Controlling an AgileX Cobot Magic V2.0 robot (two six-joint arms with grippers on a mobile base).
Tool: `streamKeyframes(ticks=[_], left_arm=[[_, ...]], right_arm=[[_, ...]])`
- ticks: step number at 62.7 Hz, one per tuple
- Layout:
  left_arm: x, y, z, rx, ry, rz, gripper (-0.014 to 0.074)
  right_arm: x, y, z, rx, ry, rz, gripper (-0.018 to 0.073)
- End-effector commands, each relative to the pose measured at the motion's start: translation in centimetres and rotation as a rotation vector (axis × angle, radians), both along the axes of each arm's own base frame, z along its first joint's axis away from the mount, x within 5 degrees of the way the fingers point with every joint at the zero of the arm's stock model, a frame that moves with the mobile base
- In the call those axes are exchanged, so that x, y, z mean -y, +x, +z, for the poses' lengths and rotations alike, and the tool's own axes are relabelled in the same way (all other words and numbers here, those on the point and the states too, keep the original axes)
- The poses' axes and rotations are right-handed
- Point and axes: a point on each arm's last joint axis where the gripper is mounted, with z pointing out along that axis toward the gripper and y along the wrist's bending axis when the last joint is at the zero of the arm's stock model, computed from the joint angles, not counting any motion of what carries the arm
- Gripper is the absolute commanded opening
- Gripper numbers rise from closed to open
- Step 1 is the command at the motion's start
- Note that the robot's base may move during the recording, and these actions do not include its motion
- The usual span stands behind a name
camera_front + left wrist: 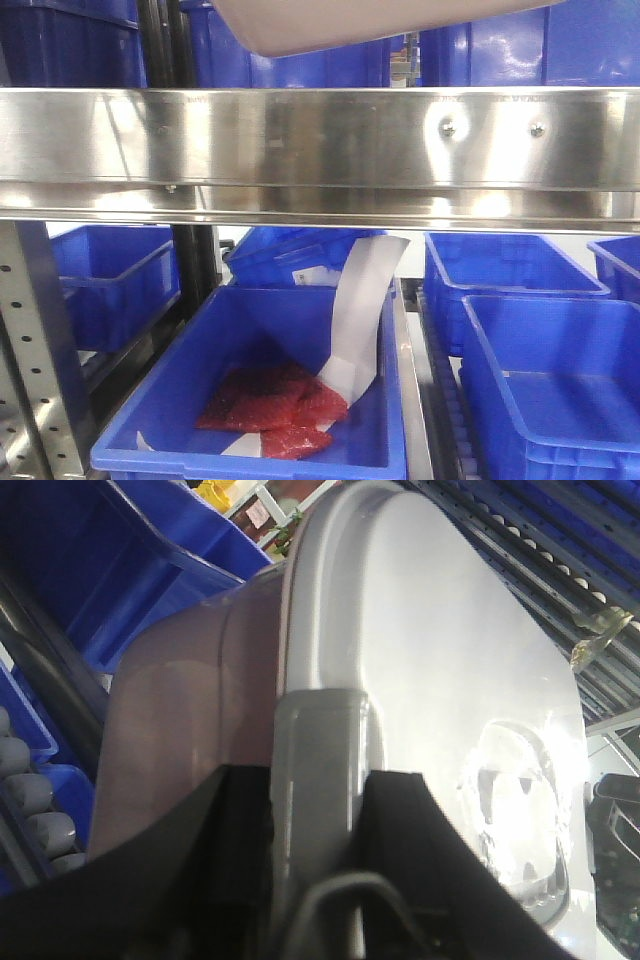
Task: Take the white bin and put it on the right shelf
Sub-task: 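Raise the bin with both grippers above the upper shelf, then push the bin forward onto the upper roller shelf with both grippers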
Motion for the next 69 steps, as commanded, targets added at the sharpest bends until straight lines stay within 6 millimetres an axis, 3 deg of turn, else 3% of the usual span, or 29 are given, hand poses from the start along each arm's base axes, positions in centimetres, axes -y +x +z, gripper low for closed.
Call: streamKeyframes(ticks=[1,20,33,49,69], left_arm=[[0.6,-2.9,4.4,0.159,-0.076,-0.165,-0.0101],[0.4,-3.3,8.3,0.246,0.079,-0.141,-0.0101],[0.0,-3.1,8.4,0.234,0.183,-0.095,-0.0101],[-0.8,-2.3,7.2,0.180,0.326,-0.016,-0.0101],[-2.4,-1.1,7.2,0.188,0.354,0.136,-0.0096]], right_arm=[[-1.6,-2.4,3.2,0.137,0.119,0.166,0.0192],[-2.1,-0.8,5.5,0.168,0.129,0.200,0.0192],[-4.9,2.1,6.0,0.156,0.142,0.283,0.0192],[-8.3,6.5,3.7,0.060,0.166,0.341,0.0192],[-9.1,10.1,-0.2,-0.057,0.183,0.339,0.0194]])
